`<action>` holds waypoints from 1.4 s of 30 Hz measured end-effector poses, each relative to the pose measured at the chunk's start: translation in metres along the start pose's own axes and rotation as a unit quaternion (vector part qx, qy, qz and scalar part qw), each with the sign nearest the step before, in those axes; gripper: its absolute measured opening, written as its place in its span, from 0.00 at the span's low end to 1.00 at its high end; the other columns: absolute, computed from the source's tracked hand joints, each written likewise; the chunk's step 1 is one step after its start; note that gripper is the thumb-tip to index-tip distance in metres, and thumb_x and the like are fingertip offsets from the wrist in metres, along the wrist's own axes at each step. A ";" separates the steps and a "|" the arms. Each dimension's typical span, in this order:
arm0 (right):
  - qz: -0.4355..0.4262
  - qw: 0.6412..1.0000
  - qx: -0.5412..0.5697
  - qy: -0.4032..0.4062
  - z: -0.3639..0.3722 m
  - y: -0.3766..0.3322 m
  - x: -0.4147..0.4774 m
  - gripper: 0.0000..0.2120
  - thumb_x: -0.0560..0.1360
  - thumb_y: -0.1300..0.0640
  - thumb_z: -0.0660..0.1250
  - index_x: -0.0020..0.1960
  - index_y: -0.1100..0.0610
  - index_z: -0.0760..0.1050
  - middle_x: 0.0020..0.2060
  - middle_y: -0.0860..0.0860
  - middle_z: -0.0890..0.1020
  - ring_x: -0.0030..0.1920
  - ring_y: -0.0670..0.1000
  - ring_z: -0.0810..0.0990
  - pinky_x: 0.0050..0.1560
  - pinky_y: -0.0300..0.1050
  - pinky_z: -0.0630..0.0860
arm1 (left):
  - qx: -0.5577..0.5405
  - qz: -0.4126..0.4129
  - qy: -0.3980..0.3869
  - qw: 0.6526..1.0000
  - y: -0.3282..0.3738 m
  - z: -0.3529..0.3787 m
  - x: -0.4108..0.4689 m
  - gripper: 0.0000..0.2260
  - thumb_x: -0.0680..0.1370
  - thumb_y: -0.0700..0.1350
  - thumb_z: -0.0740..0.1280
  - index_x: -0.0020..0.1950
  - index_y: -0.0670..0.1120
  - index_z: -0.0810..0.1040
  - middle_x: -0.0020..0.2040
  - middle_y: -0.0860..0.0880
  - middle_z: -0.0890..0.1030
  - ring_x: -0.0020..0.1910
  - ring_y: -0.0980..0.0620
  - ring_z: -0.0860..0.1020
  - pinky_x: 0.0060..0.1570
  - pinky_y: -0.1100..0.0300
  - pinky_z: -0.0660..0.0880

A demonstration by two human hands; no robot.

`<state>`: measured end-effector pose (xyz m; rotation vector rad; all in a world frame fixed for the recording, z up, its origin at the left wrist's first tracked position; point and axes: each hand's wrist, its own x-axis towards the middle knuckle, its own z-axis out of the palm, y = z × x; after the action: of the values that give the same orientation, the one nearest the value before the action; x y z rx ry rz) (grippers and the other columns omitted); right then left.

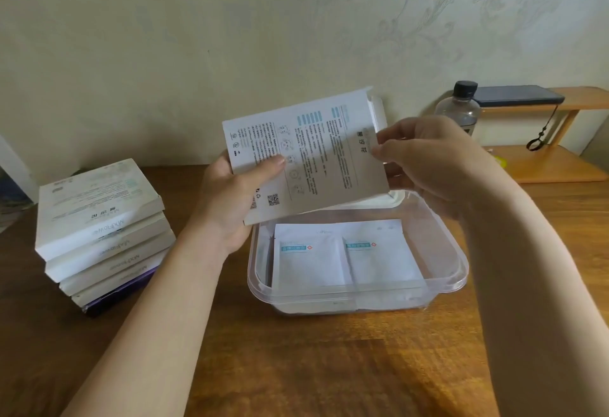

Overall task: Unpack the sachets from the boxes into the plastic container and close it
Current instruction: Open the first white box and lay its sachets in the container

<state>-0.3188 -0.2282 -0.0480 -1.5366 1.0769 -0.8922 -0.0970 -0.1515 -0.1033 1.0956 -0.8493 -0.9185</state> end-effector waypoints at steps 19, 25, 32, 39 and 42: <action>0.086 0.991 0.067 -0.078 0.011 0.012 0.007 0.06 0.74 0.63 0.73 0.50 0.64 0.81 0.44 0.56 0.87 0.48 0.55 0.87 0.48 0.51 0.82 | 0.041 0.024 -0.041 0.998 -0.002 -0.012 0.005 0.18 0.70 0.39 0.74 0.60 0.44 0.81 0.57 0.44 0.86 0.56 0.41 0.84 0.49 0.45 0.82; 0.091 0.989 0.090 -0.079 0.010 0.011 0.006 0.05 0.73 0.63 0.74 0.39 0.60 0.80 0.44 0.58 0.87 0.47 0.56 0.87 0.44 0.49 0.80 | 0.041 0.018 -0.051 0.998 -0.002 -0.015 0.006 0.20 0.70 0.40 0.74 0.62 0.43 0.80 0.58 0.44 0.85 0.56 0.42 0.84 0.49 0.46 0.82; 0.090 0.982 0.130 -0.099 0.010 0.013 0.006 0.13 0.74 0.62 0.73 0.31 0.57 0.81 0.45 0.59 0.87 0.47 0.57 0.86 0.55 0.55 0.81 | 0.040 0.016 -0.050 0.998 0.000 -0.021 0.007 0.22 0.70 0.40 0.74 0.64 0.44 0.79 0.59 0.44 0.85 0.58 0.41 0.84 0.54 0.41 0.80; 0.065 0.977 0.195 -0.058 -0.003 0.007 0.006 0.05 0.72 0.63 0.72 0.41 0.60 0.76 0.41 0.59 0.85 0.41 0.57 0.85 0.38 0.51 0.82 | 0.032 0.010 -0.024 0.999 0.005 -0.029 0.006 0.20 0.69 0.42 0.74 0.61 0.47 0.80 0.58 0.45 0.85 0.56 0.45 0.84 0.50 0.46 0.82; -0.021 0.992 0.115 0.045 -0.010 0.007 0.008 0.10 0.74 0.67 0.71 0.39 0.58 0.72 0.36 0.58 0.83 0.37 0.56 0.85 0.35 0.50 0.81 | 0.027 -0.004 -0.005 1.000 0.005 -0.034 0.007 0.21 0.69 0.42 0.75 0.62 0.47 0.80 0.58 0.45 0.85 0.58 0.43 0.84 0.54 0.43 0.80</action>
<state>-0.3271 -0.2392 -0.0524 -1.3422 0.9701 -1.0840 -0.0622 -0.1454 -0.1058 1.1423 -0.8827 -0.9132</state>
